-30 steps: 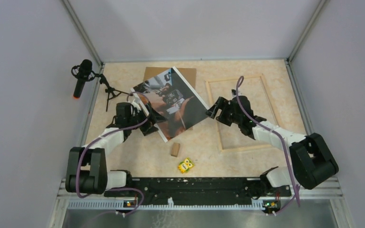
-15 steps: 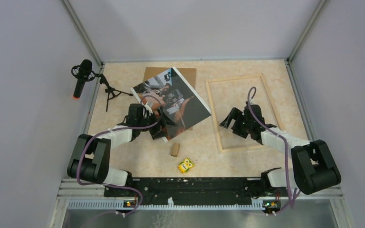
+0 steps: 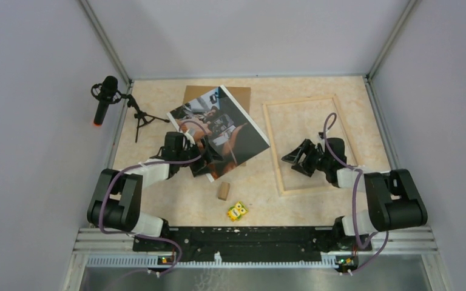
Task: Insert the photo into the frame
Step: Pick up the photo frame item at the center of the board.
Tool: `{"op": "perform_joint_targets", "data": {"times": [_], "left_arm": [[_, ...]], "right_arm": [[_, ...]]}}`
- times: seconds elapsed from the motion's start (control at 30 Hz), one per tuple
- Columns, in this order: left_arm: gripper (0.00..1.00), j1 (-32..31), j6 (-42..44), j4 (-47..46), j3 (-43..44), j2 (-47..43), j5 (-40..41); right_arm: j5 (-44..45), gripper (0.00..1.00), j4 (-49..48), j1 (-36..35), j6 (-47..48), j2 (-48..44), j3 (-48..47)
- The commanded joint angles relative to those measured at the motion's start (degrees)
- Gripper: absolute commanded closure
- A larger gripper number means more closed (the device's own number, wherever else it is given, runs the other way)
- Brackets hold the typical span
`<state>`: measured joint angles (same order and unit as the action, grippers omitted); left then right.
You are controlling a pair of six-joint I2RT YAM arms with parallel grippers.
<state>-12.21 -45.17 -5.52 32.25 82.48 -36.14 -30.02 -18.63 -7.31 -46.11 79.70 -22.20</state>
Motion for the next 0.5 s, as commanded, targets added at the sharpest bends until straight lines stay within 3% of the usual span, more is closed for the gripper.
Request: {"op": "perform_joint_targets", "data": {"times": [0.0,0.13,0.47], "left_arm": [[0.02,0.1,1.4,-1.9,1.2,1.0,-0.4],[0.02,0.1,1.4,-3.0,1.1,1.5,-1.1],[0.02,0.0,0.4,-5.9,0.2,3.1,-3.0]], "right_arm": [[-4.5,0.32,-14.6,0.2,-5.5,4.4,1.7],[-5.4,0.4,-25.3,0.2,-10.7,8.1,3.4],[-6.4,0.43,-42.8,-0.1,-18.7,17.6,4.2]]}}
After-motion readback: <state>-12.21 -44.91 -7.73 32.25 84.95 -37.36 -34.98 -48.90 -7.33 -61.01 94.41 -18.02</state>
